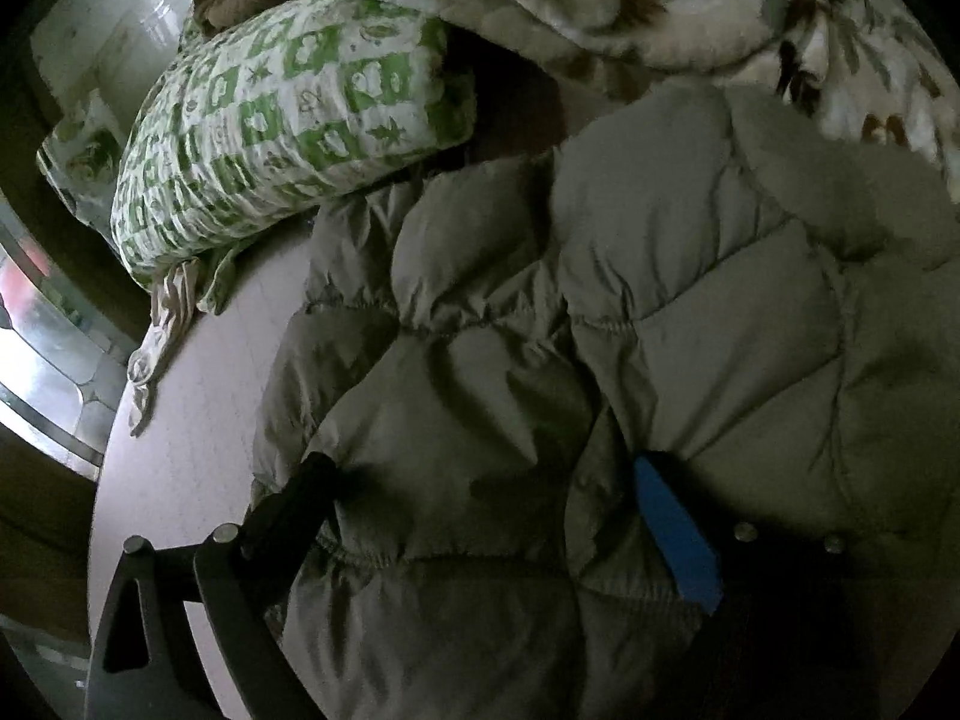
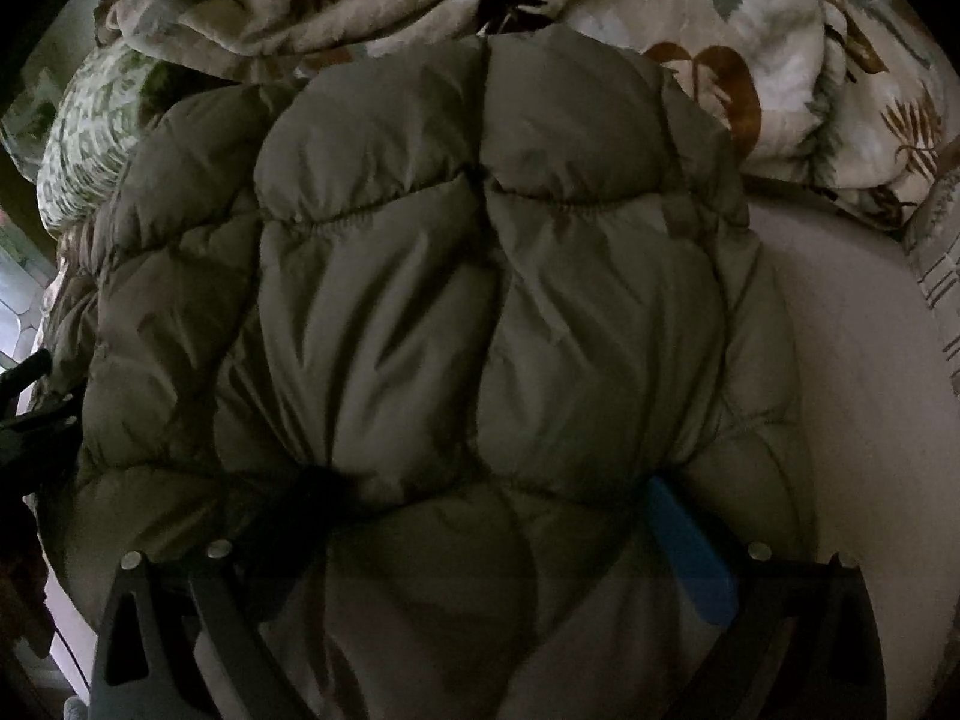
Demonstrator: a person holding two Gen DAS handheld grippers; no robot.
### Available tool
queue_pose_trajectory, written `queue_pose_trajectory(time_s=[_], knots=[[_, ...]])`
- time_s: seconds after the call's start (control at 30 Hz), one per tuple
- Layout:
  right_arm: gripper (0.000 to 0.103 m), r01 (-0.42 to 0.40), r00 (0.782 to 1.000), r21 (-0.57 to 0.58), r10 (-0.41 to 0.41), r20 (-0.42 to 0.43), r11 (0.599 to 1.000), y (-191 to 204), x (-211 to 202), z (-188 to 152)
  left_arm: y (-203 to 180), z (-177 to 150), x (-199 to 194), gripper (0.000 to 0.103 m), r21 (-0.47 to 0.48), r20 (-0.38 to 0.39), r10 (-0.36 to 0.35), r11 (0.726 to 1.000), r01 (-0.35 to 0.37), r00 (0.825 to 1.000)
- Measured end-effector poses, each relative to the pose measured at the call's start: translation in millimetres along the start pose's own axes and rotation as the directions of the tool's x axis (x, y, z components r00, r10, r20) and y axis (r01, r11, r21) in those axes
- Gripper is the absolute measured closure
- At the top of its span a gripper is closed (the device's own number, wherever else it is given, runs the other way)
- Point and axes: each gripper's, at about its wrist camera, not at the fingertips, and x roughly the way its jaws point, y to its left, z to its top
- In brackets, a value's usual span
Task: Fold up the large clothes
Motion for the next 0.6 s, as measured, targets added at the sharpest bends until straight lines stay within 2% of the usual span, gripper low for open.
queue_pose_trajectory(time_s=[0.07,0.2,0.33,0.47,0.53,0.6], knots=[[0.000,-0.011,1.000,0.026,0.011,0.011,1.000,5,-11,9,9,-1,-9,0.004,-0.038,0.016,-0.032,0.999,0.032,0.999],[0.000,-0.058,0.993,0.007,0.057,0.102,0.998,26,-38,33,15,-1,-32,0.004,-0.083,0.073,-0.070,0.994,0.076,0.995],[0.000,-0.071,0.989,-0.026,0.074,0.127,0.997,57,-34,59,-4,0,-41,0.004,-0.008,0.092,-0.073,0.997,0.074,0.993],[0.000,-0.099,0.991,-0.018,0.100,0.084,0.995,87,-2,86,-17,-5,-9,0.004,0.035,0.031,-0.035,0.999,0.034,0.999],[0.000,-0.024,0.999,-0.037,0.025,0.034,0.999,98,25,88,-14,-4,9,0.003,0.009,-0.003,-0.056,0.998,0.056,0.998],[0.000,0.060,0.998,-0.071,-0.059,0.024,0.996,103,44,89,-16,-1,17,0.002,0.012,-0.032,-0.041,0.999,0.041,0.999]])
